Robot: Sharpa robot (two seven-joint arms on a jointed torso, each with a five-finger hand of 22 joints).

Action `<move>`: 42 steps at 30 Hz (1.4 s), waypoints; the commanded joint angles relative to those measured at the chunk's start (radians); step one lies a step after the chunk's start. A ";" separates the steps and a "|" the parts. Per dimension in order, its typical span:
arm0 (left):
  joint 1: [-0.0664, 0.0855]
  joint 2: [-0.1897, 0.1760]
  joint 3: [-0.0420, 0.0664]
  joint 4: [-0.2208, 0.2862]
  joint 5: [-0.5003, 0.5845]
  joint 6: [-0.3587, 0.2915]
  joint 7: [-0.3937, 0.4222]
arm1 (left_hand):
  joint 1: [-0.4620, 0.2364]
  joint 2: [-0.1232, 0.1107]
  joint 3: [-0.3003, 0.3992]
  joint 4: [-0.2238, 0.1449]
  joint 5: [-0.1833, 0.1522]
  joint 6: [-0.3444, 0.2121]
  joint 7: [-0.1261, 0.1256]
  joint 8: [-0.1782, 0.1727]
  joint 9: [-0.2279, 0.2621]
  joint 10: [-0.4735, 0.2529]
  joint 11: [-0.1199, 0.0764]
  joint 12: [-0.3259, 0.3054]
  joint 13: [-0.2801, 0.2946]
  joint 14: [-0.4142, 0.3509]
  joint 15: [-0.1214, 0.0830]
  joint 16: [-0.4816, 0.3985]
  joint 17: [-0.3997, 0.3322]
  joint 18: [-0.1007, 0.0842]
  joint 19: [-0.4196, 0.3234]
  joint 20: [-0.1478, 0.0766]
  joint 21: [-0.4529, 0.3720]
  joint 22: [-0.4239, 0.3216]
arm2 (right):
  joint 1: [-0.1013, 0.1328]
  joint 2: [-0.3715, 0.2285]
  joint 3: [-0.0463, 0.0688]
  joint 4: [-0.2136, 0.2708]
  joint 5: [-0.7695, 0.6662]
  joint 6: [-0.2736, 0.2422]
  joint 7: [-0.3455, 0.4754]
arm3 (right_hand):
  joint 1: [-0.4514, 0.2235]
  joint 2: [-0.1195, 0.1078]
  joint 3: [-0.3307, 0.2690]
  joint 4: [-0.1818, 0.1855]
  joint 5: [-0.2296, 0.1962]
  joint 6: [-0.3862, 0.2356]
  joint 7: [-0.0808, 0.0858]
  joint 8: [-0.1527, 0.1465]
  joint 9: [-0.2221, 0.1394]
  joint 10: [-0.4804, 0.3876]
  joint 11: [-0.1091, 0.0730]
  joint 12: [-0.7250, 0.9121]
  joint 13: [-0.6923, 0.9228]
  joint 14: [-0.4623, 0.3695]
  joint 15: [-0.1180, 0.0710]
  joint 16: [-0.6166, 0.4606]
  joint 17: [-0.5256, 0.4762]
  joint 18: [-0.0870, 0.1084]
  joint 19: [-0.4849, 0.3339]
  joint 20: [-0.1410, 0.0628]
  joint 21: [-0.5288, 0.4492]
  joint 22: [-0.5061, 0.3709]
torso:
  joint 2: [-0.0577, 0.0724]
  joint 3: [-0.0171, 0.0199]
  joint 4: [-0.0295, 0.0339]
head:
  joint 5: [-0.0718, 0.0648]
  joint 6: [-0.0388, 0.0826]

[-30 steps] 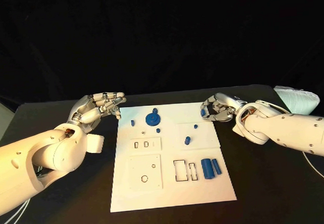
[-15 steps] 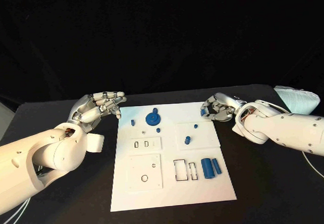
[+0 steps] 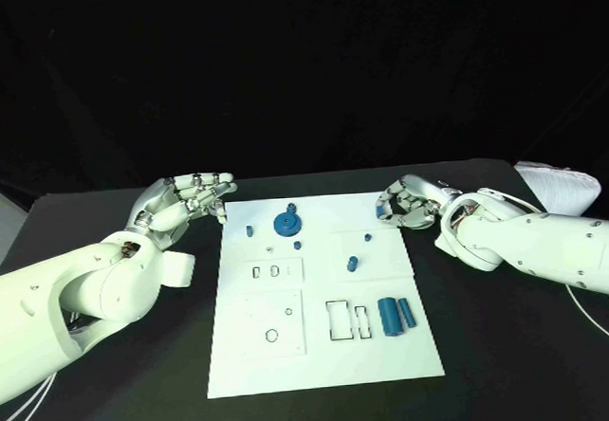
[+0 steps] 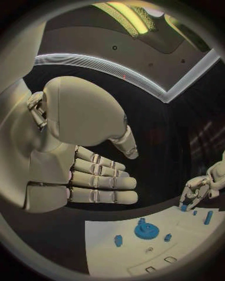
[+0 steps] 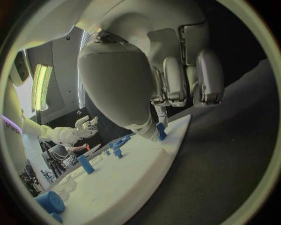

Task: Assemble the parts on the task board

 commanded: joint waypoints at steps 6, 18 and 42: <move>0.001 0.001 0.001 0.001 -0.003 0.017 0.002 | -0.005 0.002 0.007 0.000 -0.007 -0.008 0.001 0.005 0.001 -0.001 0.001 -0.003 0.001 -0.006 0.000 0.002 -0.001 0.016 -0.007 -0.002 0.003 0.001 | -0.001 -0.001 0.000 0.014 0.037 -0.049 -0.019 | -0.015 0.014 0.041 -0.008 0.006 0.040 -0.018 0.034 0.011 0.092 -0.021 0.019 0.249 0.092 -0.020 0.004 0.216 -0.010 0.083 -0.015 0.017 0.228 | 0.000 0.0009 0.0007 | 0.001 -0.001; 0.001 0.003 0.001 -0.006 -0.003 0.017 -0.002 | -0.005 0.002 0.010 -0.002 -0.006 -0.009 0.002 0.007 0.002 0.000 0.001 -0.002 0.001 -0.008 0.000 0.004 -0.003 0.016 -0.013 -0.002 0.008 0.003 | 0.017 -0.024 0.002 0.123 0.094 -0.120 -0.082 | -0.025 0.017 0.059 -0.015 0.015 0.054 -0.028 0.051 0.018 0.098 -0.030 0.026 0.255 0.092 -0.028 0.003 0.215 -0.013 0.088 -0.023 0.025 0.235 | -0.009 -0.0018 -0.0039 | 0.008 0.003; 0.001 0.046 -0.001 -0.029 -0.017 0.016 -0.028 | -0.006 0.003 0.011 -0.002 -0.006 -0.007 0.001 0.008 0.003 0.005 0.000 0.001 0.002 -0.008 0.000 0.005 -0.003 0.016 -0.014 -0.002 0.010 0.004 | -0.008 0.127 0.000 0.362 -0.130 -0.152 -0.347 | -0.041 0.015 0.071 -0.019 0.014 0.035 -0.024 0.048 0.018 0.091 -0.029 0.018 0.248 0.091 -0.028 0.002 0.211 -0.016 0.094 -0.026 0.035 0.244 | -0.048 -0.0247 -0.0094 | 0.054 -0.024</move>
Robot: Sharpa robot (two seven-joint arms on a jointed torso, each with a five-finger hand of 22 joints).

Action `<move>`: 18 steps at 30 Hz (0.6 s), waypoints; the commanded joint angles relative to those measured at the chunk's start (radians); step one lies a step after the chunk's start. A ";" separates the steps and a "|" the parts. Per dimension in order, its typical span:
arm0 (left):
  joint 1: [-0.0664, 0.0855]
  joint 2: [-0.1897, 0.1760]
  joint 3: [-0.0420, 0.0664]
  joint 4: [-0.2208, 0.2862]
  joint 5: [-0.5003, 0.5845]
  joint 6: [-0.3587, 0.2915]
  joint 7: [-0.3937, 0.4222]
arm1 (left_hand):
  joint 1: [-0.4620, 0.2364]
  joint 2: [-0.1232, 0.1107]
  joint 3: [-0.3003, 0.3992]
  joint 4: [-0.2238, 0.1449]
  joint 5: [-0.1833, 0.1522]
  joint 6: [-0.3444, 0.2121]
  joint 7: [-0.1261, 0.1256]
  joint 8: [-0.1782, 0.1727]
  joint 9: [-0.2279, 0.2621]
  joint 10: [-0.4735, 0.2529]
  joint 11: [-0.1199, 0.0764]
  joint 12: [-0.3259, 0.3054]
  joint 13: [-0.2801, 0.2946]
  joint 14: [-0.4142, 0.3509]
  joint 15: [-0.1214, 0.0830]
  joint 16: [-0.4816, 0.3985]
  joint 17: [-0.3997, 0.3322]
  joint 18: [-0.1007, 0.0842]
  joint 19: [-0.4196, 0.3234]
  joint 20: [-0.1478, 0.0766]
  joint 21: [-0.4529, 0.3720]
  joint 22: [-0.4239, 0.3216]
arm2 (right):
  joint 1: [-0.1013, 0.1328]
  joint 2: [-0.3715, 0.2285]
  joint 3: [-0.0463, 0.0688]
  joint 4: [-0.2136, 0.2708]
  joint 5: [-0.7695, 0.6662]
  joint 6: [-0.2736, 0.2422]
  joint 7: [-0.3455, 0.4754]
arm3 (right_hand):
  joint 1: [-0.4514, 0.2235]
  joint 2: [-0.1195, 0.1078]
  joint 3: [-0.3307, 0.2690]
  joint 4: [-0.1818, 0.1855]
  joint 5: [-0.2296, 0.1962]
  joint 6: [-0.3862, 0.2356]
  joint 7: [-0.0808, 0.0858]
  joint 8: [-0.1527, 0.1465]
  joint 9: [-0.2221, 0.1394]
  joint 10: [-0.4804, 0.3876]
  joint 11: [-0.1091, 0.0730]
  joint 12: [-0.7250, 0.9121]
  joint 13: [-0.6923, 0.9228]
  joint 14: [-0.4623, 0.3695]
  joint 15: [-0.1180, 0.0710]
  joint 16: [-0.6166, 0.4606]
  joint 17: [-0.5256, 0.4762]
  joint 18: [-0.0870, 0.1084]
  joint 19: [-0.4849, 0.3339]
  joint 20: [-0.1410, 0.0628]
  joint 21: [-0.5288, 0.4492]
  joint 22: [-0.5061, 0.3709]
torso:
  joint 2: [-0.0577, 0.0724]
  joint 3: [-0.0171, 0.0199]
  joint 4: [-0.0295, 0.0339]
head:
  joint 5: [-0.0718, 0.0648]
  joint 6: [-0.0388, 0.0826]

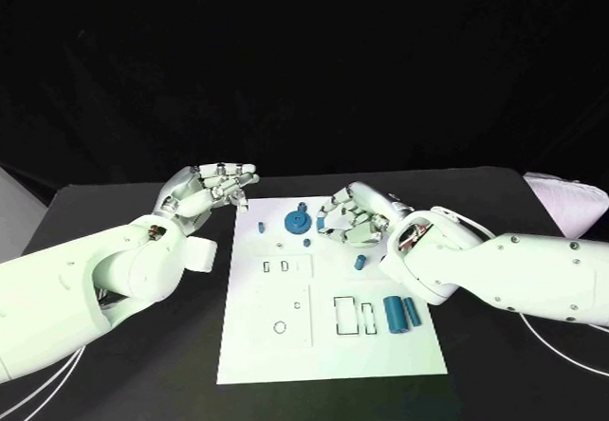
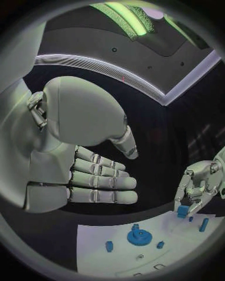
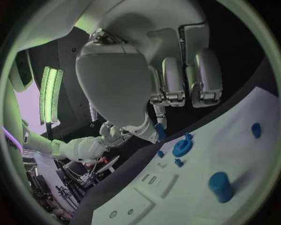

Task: Assemble the parts on the task board

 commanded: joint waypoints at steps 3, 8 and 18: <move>0.001 0.018 0.000 -0.005 -0.014 0.016 -0.010 | -0.006 0.003 0.005 -0.001 -0.006 -0.007 0.001 0.004 0.002 0.006 0.000 0.002 0.001 -0.008 0.000 0.005 -0.001 0.016 -0.005 0.000 0.006 0.001 | -0.026 0.058 -0.003 -0.007 -0.173 0.008 -0.130 | -0.015 0.005 0.006 0.001 0.002 -0.007 -0.001 0.005 0.007 0.089 -0.006 -0.002 0.247 0.094 -0.006 0.002 0.211 -0.017 0.096 -0.005 0.007 0.247 | -0.011 -0.0112 0.0026 | 0.005 -0.005; 0.001 0.026 0.000 -0.007 -0.017 0.015 -0.015 | -0.005 0.004 0.007 -0.002 -0.006 -0.004 0.001 0.007 0.003 0.014 -0.002 0.006 0.003 -0.008 -0.001 0.007 -0.002 0.016 -0.007 0.000 0.009 0.002 | -0.053 0.101 -0.005 -0.029 -0.235 0.000 -0.198 | -0.016 0.006 0.011 -0.001 0.007 -0.007 -0.001 0.006 0.008 0.089 -0.006 -0.002 0.247 0.094 -0.006 0.001 0.208 -0.017 0.097 -0.005 0.009 0.249 | -0.015 -0.0149 0.0037 | 0.009 -0.011; 0.001 0.027 -0.002 -0.008 -0.019 0.012 -0.020 | -0.006 0.003 0.008 -0.002 -0.006 -0.004 0.000 0.008 0.003 0.018 -0.002 0.010 0.004 -0.008 -0.002 0.008 -0.002 0.016 -0.007 -0.001 0.010 0.003 | -0.094 0.148 -0.007 -0.053 -0.325 -0.008 -0.250 | -0.019 0.005 0.017 -0.005 0.015 -0.006 -0.002 0.009 0.010 0.089 -0.006 -0.001 0.248 0.094 -0.006 0.001 0.208 -0.018 0.098 -0.005 0.010 0.250 | -0.012 -0.0132 0.0021 | 0.010 -0.013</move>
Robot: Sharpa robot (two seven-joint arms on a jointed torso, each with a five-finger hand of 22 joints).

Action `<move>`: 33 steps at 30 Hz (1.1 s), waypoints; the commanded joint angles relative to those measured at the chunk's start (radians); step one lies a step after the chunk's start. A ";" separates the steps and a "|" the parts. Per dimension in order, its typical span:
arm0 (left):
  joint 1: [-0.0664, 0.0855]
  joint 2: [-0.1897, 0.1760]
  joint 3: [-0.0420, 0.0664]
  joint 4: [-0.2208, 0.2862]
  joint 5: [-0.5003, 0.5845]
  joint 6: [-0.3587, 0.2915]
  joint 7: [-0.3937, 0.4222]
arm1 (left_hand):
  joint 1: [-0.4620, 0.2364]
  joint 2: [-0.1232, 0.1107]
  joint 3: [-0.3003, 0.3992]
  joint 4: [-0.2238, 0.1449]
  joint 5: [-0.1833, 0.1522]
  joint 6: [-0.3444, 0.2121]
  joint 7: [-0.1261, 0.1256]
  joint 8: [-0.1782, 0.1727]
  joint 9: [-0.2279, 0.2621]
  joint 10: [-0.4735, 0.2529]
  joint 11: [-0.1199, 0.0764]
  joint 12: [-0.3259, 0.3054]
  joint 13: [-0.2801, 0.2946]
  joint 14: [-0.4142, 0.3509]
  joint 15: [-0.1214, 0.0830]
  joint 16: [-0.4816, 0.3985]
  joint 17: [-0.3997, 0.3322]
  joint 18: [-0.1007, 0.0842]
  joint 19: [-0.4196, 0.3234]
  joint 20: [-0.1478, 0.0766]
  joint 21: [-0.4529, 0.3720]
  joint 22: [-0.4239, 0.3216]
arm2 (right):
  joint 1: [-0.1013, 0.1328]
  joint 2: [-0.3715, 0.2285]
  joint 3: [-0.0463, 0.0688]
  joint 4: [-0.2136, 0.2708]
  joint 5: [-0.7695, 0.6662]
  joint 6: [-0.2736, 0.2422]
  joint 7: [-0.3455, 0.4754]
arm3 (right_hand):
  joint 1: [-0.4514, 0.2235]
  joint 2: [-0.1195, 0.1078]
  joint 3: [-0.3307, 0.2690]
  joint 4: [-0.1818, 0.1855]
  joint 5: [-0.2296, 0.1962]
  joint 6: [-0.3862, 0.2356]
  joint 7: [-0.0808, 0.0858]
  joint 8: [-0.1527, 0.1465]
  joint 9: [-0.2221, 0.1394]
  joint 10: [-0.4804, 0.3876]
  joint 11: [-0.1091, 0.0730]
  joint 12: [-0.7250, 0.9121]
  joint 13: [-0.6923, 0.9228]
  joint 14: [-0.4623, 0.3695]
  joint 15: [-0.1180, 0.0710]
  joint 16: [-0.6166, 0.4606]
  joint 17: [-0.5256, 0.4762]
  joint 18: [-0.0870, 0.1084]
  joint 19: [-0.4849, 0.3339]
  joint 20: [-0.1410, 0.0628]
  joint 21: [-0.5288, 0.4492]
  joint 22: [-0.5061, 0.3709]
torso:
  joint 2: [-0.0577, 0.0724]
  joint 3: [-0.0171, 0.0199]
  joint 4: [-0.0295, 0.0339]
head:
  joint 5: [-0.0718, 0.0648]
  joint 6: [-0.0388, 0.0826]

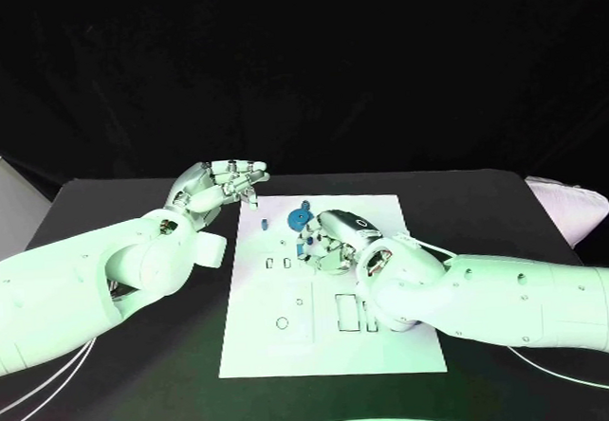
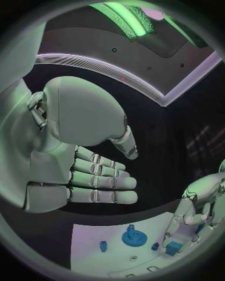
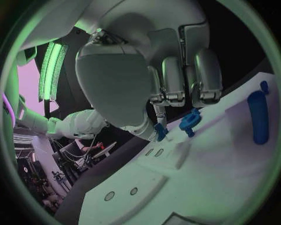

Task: Assemble the parts on the task board

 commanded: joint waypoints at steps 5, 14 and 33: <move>0.001 0.002 0.000 0.001 -0.007 0.012 -0.002 | -0.006 0.003 0.005 0.000 -0.006 -0.004 0.000 0.003 0.001 0.006 0.001 0.003 0.001 -0.008 -0.002 0.004 -0.001 0.016 -0.007 -0.001 0.006 0.001 | -0.020 0.019 -0.001 -0.011 -0.116 -0.011 -0.057 | -0.008 0.001 0.006 0.000 0.010 -0.004 0.000 0.009 0.010 0.089 -0.007 -0.002 0.247 0.094 -0.007 0.001 0.208 -0.018 0.099 -0.005 0.005 0.251 | 0.003 0.0025 -0.0003 | -0.001 -0.004; 0.001 0.002 -0.001 0.000 -0.007 0.013 -0.004 | -0.006 0.003 0.006 0.000 -0.006 -0.004 0.000 0.003 0.001 0.007 0.001 0.003 0.001 -0.008 -0.002 0.004 -0.001 0.016 -0.008 -0.001 0.006 0.001 | -0.038 0.037 -0.002 -0.024 -0.142 -0.018 -0.058 | -0.010 0.001 0.008 -0.001 0.013 -0.004 0.000 0.009 0.011 0.090 -0.007 -0.001 0.248 0.094 -0.007 0.001 0.207 -0.018 0.099 -0.005 0.006 0.252 | 0.003 0.0036 -0.0004 | 0.000 -0.013; 0.001 0.001 -0.001 -0.002 -0.008 0.017 -0.010 | -0.007 0.002 0.006 0.000 -0.006 -0.005 0.000 0.003 0.001 0.006 0.001 0.004 0.001 -0.008 -0.002 0.005 -0.001 0.016 -0.008 -0.001 0.008 0.002 | -0.052 0.055 -0.002 -0.046 -0.150 -0.019 -0.052 | -0.020 -0.005 0.010 -0.001 0.015 -0.007 0.001 0.010 0.011 0.089 -0.006 -0.002 0.248 0.094 -0.007 0.001 0.208 -0.018 0.099 -0.005 0.007 0.252 | 0.003 0.0039 -0.0012 | 0.003 -0.021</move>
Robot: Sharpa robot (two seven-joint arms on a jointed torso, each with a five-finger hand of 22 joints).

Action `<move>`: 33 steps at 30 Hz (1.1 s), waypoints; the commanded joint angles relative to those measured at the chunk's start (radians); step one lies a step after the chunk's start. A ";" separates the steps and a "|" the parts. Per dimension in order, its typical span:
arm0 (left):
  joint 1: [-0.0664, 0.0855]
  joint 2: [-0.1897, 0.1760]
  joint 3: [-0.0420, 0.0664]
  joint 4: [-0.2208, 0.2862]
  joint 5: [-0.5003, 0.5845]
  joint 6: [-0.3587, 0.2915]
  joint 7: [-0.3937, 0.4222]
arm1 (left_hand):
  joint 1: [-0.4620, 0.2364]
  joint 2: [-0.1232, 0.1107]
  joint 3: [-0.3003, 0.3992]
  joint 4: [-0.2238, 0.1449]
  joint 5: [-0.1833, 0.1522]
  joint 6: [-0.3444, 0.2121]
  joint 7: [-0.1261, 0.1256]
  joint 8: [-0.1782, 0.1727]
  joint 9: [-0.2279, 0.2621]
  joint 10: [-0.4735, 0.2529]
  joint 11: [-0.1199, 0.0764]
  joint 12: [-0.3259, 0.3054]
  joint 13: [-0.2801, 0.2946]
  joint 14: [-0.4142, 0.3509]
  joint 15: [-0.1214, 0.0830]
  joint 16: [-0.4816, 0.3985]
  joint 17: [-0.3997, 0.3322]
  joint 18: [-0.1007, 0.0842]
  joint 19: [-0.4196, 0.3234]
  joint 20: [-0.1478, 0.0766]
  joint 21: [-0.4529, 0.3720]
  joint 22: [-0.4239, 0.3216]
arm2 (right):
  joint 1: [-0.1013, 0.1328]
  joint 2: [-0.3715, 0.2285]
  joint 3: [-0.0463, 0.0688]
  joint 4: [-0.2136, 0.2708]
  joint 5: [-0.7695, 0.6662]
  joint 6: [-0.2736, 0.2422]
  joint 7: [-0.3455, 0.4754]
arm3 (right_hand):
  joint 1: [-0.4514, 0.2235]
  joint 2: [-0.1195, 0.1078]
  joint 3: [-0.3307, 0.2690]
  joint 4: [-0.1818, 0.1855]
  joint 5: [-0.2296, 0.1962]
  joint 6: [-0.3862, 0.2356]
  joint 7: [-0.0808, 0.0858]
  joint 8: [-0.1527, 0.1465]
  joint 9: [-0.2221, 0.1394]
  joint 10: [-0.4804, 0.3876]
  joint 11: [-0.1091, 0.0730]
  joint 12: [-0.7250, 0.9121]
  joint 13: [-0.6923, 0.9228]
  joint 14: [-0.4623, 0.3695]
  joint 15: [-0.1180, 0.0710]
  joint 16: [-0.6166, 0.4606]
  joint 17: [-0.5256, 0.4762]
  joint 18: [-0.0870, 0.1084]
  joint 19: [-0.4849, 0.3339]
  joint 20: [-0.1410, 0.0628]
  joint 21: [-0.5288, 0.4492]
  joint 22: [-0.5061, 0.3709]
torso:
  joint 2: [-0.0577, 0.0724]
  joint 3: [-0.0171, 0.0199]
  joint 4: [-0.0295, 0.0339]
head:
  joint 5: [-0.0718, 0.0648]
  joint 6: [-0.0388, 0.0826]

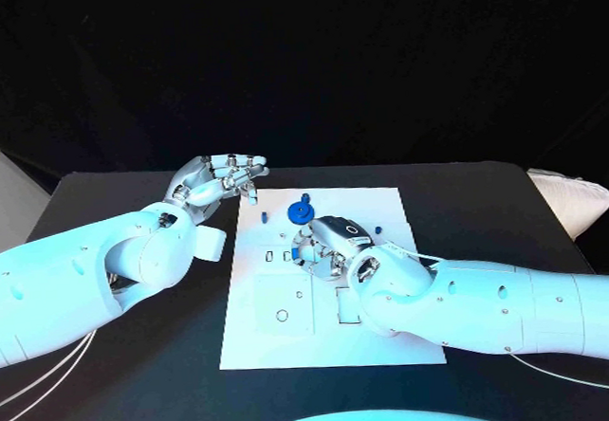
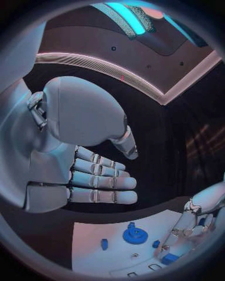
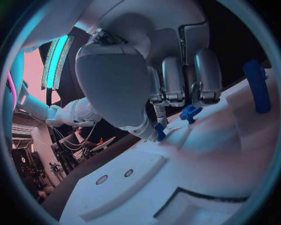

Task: Assemble the parts on the task board

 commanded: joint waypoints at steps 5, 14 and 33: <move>0.001 0.001 0.000 0.001 -0.005 0.019 0.001 | -0.007 0.002 0.006 0.000 -0.006 -0.005 0.000 0.003 0.002 0.007 0.001 0.004 0.001 -0.008 -0.002 0.005 -0.001 0.016 -0.008 -0.001 0.003 0.001 | -0.004 0.014 -0.001 -0.015 -0.020 -0.002 0.005 | -0.017 -0.001 0.004 -0.001 0.004 0.005 -0.001 0.003 0.011 0.089 -0.006 -0.002 0.248 0.094 -0.007 0.001 0.207 -0.018 0.099 -0.005 0.006 0.251 | 0.000 -0.0002 0.0010 | 0.001 -0.002; 0.001 -0.002 0.000 0.001 -0.006 0.020 -0.001 | -0.007 0.002 0.006 0.000 -0.006 -0.005 0.000 0.003 0.002 0.007 0.001 0.004 0.001 -0.008 -0.002 0.005 -0.001 0.016 -0.008 -0.001 0.003 0.001 | -0.009 0.020 -0.001 -0.030 -0.020 0.002 0.007 | -0.017 -0.001 0.004 -0.001 0.004 0.005 -0.001 0.003 0.011 0.089 -0.006 -0.002 0.248 0.094 -0.007 0.001 0.207 -0.018 0.099 -0.005 0.006 0.251 | 0.000 -0.0007 0.0000 | 0.001 -0.004; 0.000 -0.002 0.000 -0.002 -0.006 0.024 -0.006 | -0.009 0.001 0.007 0.000 -0.006 -0.006 0.000 0.003 0.002 0.005 0.002 0.004 0.001 -0.008 -0.002 0.006 -0.002 0.016 -0.010 -0.001 0.005 0.001 | -0.011 0.022 -0.004 -0.033 -0.038 0.005 0.027 | -0.025 -0.011 0.005 -0.004 0.003 0.000 0.000 0.003 0.011 0.086 -0.005 -0.006 0.244 0.094 -0.006 0.000 0.206 -0.018 0.098 -0.005 0.004 0.250 | 0.000 0.0013 -0.0004 | 0.000 -0.009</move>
